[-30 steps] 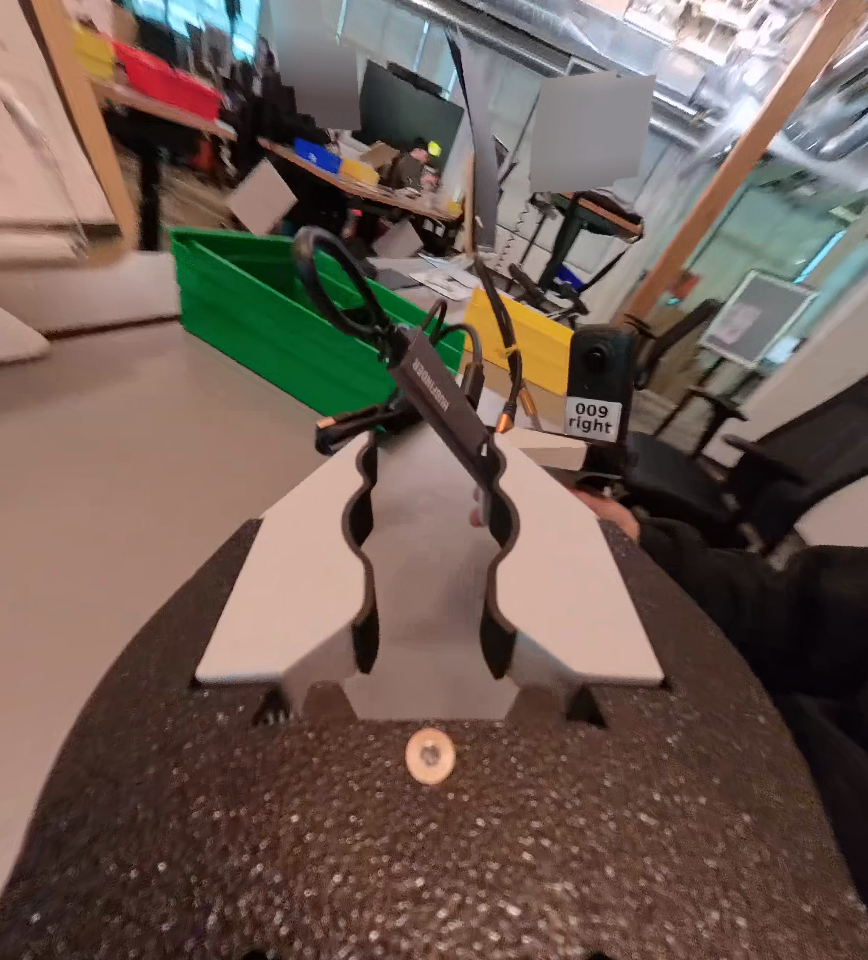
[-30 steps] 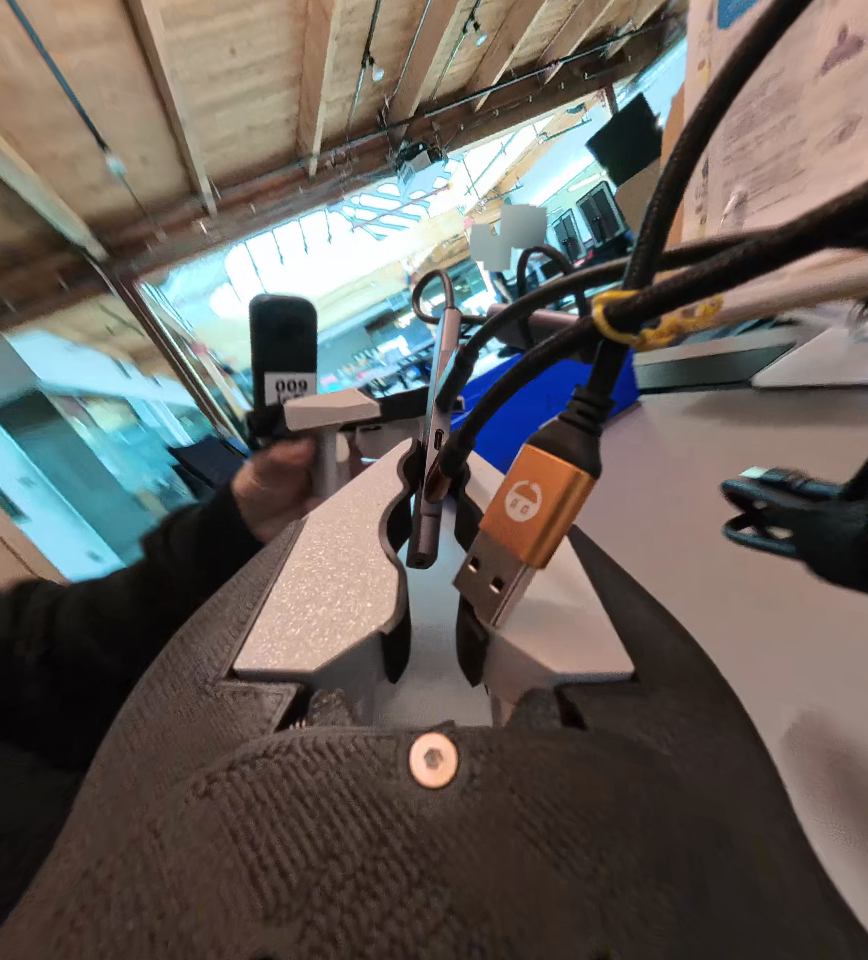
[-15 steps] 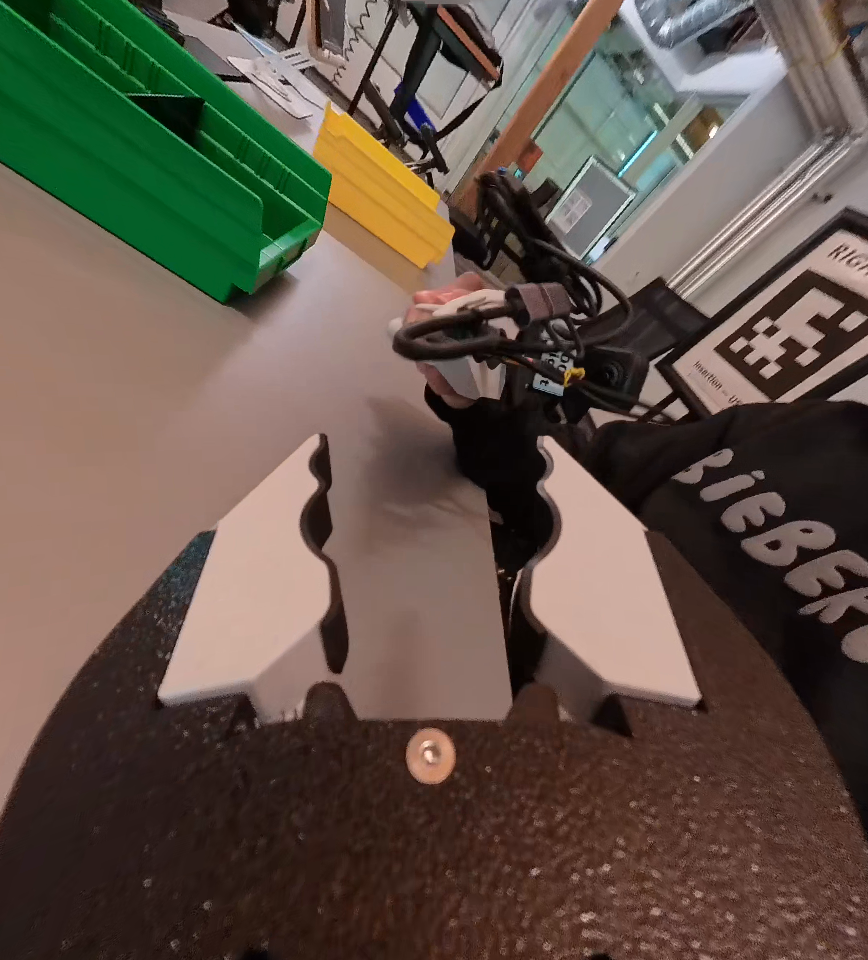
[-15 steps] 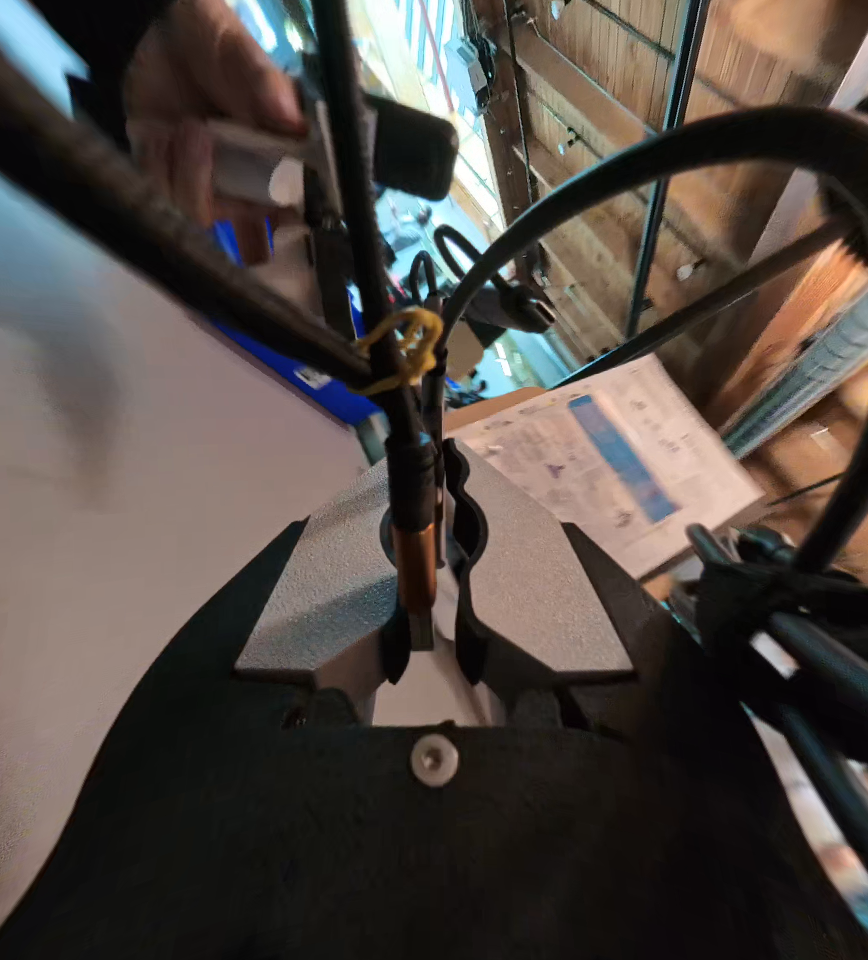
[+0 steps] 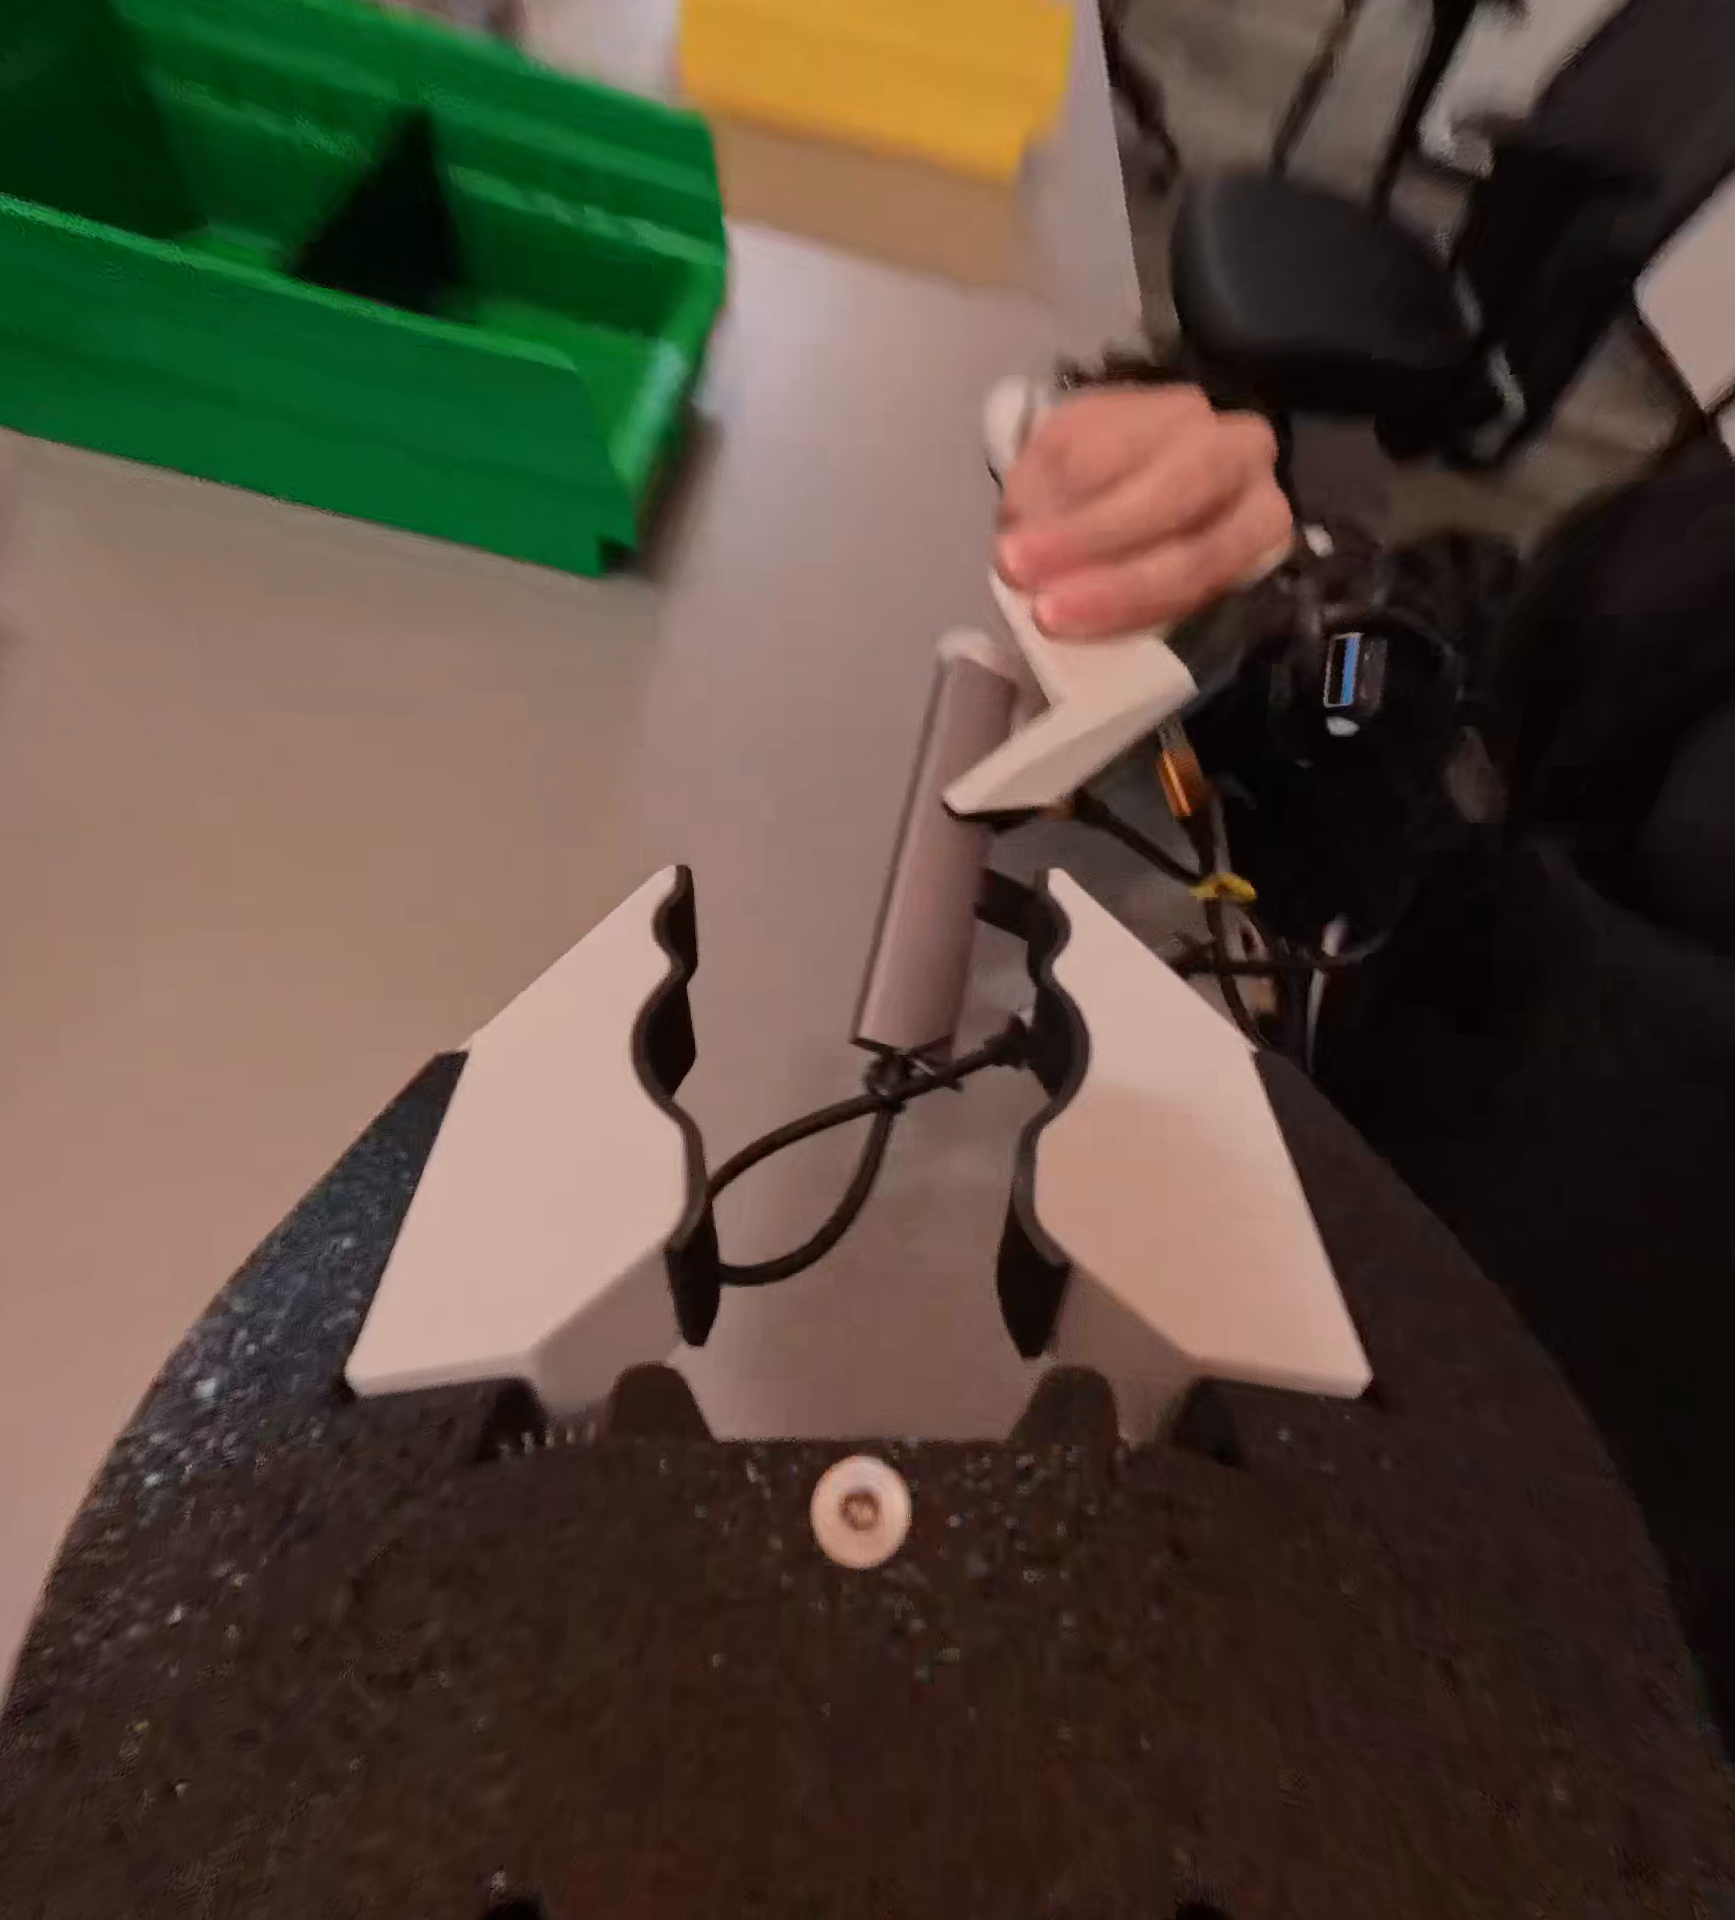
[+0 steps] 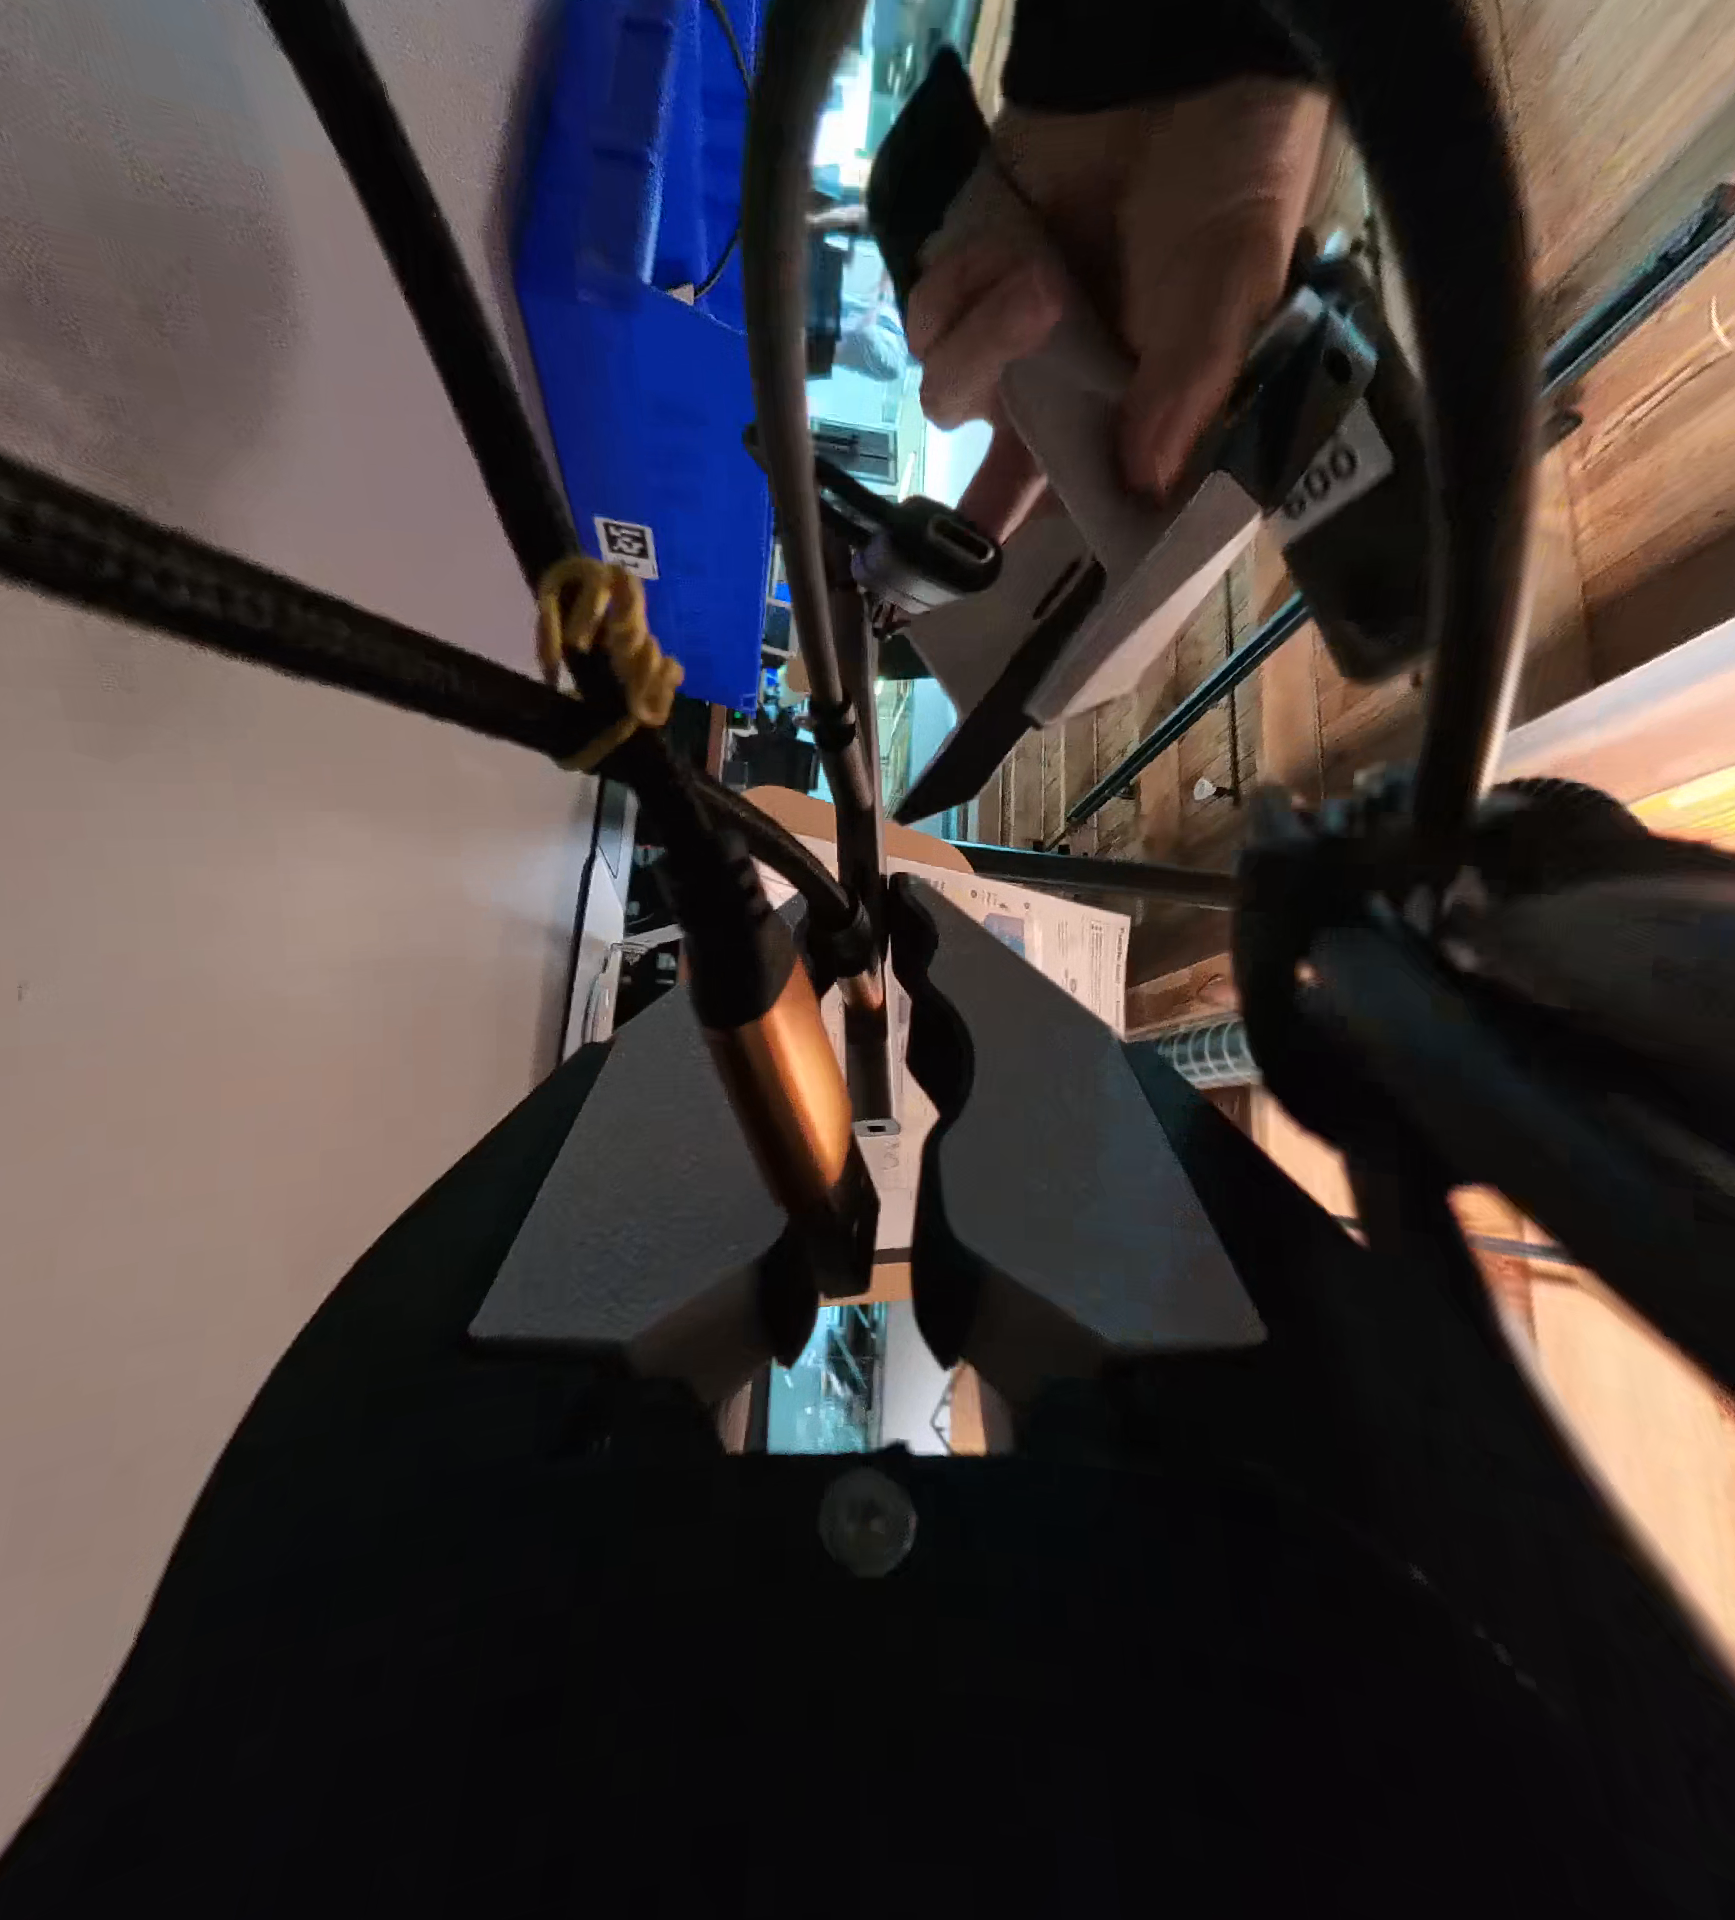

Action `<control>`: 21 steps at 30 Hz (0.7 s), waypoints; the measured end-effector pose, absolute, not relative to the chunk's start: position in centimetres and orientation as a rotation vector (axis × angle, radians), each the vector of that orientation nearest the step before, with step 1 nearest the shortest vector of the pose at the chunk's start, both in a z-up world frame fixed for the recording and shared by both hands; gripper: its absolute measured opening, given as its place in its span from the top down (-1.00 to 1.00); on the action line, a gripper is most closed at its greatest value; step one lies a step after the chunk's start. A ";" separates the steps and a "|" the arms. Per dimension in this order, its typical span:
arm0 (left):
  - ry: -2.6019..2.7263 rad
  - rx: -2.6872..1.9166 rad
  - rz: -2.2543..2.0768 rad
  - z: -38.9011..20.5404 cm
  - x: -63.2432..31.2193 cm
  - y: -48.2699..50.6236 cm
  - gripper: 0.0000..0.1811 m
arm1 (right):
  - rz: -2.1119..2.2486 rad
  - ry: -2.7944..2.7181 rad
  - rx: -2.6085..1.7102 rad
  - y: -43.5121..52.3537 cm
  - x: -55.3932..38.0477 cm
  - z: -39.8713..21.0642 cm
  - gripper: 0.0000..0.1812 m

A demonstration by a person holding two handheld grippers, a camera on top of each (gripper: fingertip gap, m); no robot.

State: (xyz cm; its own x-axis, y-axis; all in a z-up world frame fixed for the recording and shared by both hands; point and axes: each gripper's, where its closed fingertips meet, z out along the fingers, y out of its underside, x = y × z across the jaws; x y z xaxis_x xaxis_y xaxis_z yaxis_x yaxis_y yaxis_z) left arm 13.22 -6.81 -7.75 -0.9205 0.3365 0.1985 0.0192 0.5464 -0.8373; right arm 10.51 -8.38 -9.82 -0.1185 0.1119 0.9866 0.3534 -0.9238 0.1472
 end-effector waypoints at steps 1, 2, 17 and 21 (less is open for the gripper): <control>-2.478 -0.342 1.223 -8.8 12.5 -6.7 0.36 | -2.173 -0.536 -1.973 -8.4 10.5 -9.9 0.91; -2.527 -0.369 1.139 -9.9 12.2 -6.6 0.38 | -2.176 -0.528 -1.978 -8.6 10.5 -9.9 0.91; -2.713 -0.737 1.440 -9.4 13.1 -6.6 0.52 | -2.070 -0.247 -1.895 -11.5 10.7 -8.1 0.90; -2.540 -0.612 1.745 -7.5 12.3 -7.1 0.49 | -2.057 -0.252 -1.864 -11.1 10.8 -8.4 0.91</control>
